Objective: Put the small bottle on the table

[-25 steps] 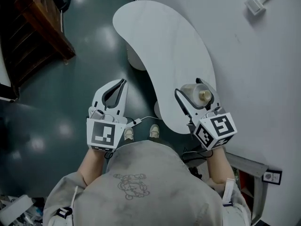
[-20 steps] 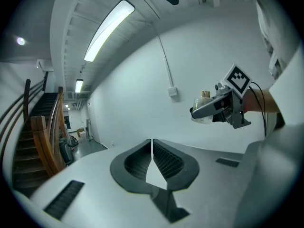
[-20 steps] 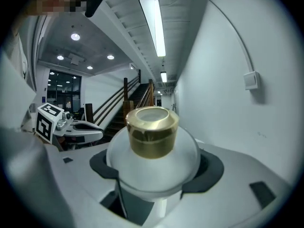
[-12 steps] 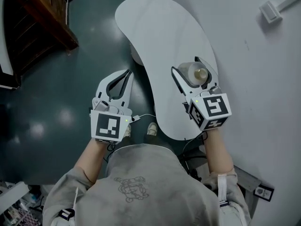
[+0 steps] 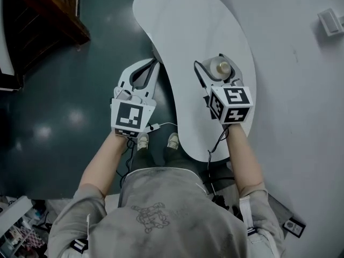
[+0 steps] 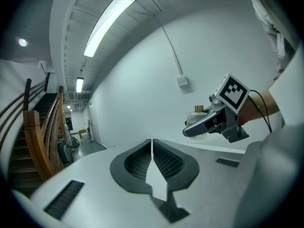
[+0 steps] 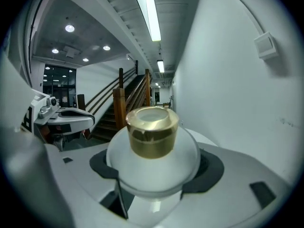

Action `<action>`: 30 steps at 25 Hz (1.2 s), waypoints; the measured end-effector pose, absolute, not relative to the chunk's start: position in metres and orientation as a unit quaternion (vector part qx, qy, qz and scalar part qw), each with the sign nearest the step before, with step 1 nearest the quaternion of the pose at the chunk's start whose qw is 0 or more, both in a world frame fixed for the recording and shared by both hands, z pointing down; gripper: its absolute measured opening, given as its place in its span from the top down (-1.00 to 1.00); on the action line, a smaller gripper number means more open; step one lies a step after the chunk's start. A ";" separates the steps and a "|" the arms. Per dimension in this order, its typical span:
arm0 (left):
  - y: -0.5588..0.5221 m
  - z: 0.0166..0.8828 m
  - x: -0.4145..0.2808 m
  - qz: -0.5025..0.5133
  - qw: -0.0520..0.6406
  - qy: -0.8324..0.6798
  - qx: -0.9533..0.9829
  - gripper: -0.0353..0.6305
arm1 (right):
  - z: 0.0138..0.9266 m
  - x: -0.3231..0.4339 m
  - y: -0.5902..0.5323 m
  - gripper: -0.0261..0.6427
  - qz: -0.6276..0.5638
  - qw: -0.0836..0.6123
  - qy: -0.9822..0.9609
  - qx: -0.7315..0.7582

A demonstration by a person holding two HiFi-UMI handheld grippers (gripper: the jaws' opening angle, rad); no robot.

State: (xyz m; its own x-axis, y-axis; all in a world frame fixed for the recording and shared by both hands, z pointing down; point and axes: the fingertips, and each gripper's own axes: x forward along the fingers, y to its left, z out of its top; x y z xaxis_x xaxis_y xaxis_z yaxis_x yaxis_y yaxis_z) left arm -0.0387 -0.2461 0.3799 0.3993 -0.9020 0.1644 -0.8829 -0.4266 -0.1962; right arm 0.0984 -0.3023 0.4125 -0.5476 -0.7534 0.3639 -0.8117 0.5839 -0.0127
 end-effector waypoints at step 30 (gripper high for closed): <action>-0.275 0.570 -0.027 -0.229 -0.072 0.509 -0.826 0.82 | 0.693 0.096 -0.359 -0.06 0.185 0.269 -0.811 0.485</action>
